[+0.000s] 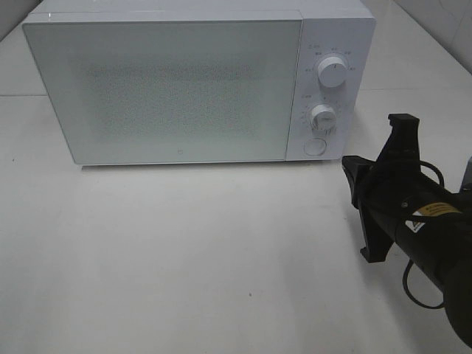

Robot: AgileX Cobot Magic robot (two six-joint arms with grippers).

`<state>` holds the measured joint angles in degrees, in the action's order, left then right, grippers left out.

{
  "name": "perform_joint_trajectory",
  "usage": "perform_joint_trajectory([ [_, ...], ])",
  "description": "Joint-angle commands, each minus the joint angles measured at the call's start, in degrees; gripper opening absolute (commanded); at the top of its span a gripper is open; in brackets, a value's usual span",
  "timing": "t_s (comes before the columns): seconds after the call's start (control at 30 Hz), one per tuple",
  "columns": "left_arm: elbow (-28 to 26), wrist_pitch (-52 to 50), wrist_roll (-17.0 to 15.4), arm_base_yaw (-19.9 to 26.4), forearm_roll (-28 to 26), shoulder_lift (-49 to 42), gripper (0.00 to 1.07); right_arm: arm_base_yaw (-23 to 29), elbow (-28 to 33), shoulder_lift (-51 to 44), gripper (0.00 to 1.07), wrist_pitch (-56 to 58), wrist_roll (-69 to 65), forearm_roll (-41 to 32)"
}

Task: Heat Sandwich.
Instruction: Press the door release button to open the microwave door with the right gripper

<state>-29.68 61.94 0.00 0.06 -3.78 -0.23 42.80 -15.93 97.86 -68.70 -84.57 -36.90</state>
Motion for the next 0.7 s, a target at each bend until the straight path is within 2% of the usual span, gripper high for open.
perform_joint_trajectory([
  [0.03, 0.0, -0.6, -0.6, -0.1, -0.1, -0.9, 1.0, -0.2, -0.3, 0.7, 0.0, 0.2, -1.4, 0.5],
  [0.33, 0.0, -0.6, -0.6, -0.1, -0.1, -0.9, 1.0, -0.5, -3.2, 5.6, 0.0, 1.3, -3.6, 2.1],
  [0.43, 0.0, -0.6, -0.6, -0.1, -0.1, -0.9, 1.0, -3.3, -5.5, 7.6, 0.0, 2.8, -3.6, 6.3],
  [0.7, 0.0, -0.6, -0.6, -0.1, -0.1, -0.9, 1.0, -7.6, -9.4, 9.6, 0.0, 7.3, -3.3, 9.6],
])
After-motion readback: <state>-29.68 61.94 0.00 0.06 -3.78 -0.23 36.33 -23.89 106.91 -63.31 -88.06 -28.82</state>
